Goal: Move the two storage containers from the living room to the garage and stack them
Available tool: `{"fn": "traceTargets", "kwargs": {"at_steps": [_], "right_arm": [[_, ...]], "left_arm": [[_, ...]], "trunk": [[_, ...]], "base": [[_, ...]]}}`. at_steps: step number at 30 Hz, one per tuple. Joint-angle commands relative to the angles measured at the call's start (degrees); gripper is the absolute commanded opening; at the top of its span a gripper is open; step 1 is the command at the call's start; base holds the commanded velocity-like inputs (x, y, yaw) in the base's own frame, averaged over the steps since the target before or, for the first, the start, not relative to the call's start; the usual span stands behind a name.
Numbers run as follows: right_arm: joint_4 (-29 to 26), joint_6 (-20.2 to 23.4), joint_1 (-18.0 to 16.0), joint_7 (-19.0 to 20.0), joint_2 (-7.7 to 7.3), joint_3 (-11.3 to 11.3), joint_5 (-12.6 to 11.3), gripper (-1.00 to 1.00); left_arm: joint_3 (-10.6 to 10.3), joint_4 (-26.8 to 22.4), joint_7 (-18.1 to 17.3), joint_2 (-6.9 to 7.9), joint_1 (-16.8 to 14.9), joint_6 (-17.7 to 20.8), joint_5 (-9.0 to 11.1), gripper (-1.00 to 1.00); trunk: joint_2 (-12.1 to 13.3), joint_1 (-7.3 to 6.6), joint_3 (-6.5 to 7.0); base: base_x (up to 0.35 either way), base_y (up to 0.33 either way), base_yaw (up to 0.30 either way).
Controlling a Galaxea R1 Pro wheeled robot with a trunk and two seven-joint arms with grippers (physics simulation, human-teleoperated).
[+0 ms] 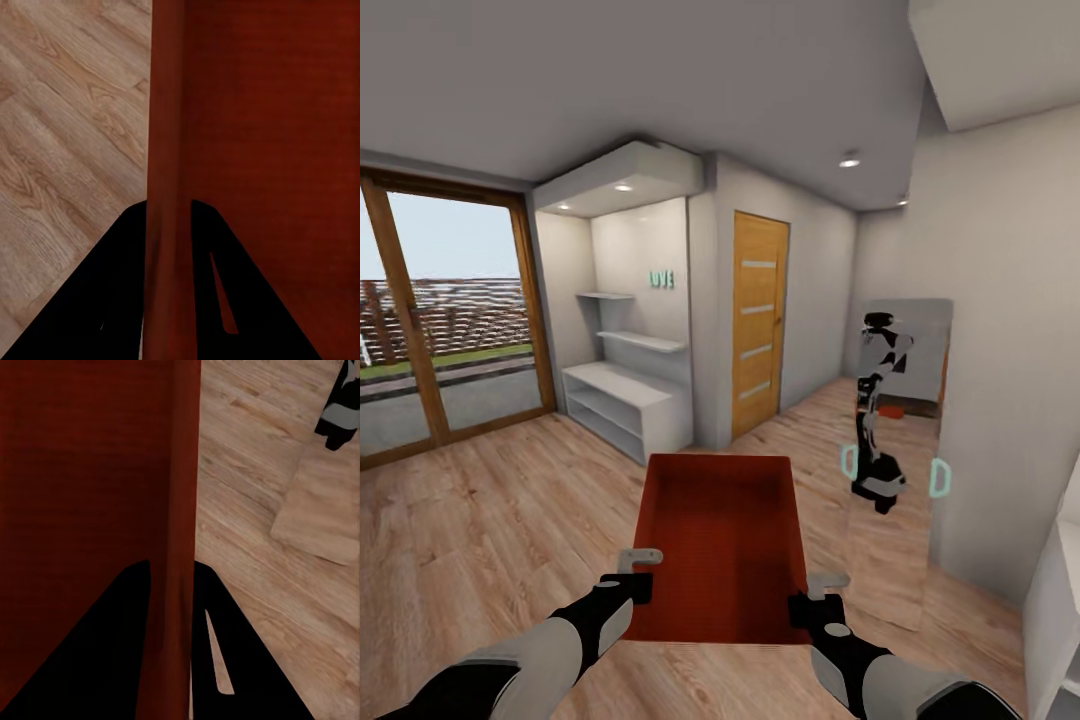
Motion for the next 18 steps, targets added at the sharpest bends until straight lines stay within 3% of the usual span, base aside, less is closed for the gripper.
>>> {"fn": "traceTargets", "kwargs": {"at_steps": [1, 18], "right_arm": [[0.0, -5.7, 0.0, -0.3, -0.16, -0.3, -0.9, -1.00], [0.0, -5.7, 0.0, -0.3, -0.11, -0.3, -0.9, -1.00]], "left_arm": [[2.6, 0.1, 0.6, 3.03, 0.0, 0.2, 0.0, -1.00], [2.6, 0.1, 0.6, 3.03, 0.0, 0.3, 0.0, -1.00]], "trunk": [[0.0, 0.05, -0.02], [0.0, 0.05, -0.02]], "base": [[0.322, 0.000, 0.003], [0.322, 0.000, 0.000]]}}
